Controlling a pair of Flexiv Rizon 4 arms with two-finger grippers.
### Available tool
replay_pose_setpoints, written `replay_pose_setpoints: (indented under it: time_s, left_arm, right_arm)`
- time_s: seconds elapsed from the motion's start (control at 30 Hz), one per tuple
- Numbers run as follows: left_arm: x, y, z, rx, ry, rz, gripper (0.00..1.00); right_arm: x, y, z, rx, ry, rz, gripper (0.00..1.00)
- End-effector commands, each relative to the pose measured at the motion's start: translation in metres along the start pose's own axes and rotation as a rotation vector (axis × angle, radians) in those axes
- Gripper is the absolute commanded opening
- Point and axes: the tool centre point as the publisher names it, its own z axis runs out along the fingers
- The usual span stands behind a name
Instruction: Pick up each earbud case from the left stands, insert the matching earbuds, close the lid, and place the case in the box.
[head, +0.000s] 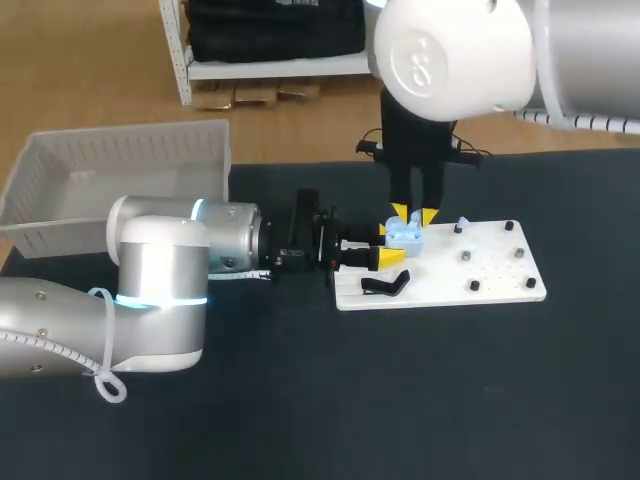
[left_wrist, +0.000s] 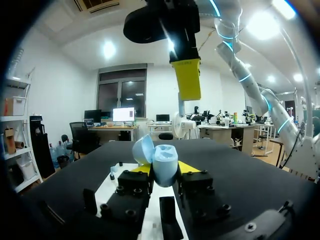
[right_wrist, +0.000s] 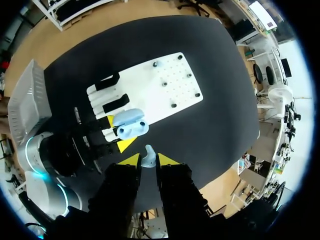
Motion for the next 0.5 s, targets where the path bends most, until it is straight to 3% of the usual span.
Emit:
replay_pose_setpoints:
  time_s: [0.03,0.3,0.5]
  left_arm:
    - [0.0005,-0.0014,0.0002,-0.006,-0.001,0.002,0.00]
    - [0.0005,-0.0014,0.0002,-0.006,-0.001,0.002,0.00]
    - [0.0005,-0.0014,0.0002,-0.006,-0.001,0.002,0.00]
  right_arm:
    - [0.0012,-0.0013,-0.0002,-0.002,-0.002,0.001,0.00]
    - [0.0012,-0.0013,-0.0002,-0.002,-0.002,0.001,0.00]
    - [0.0015,0.0023,0.0008,-0.061,-0.016,0.125,0.00]
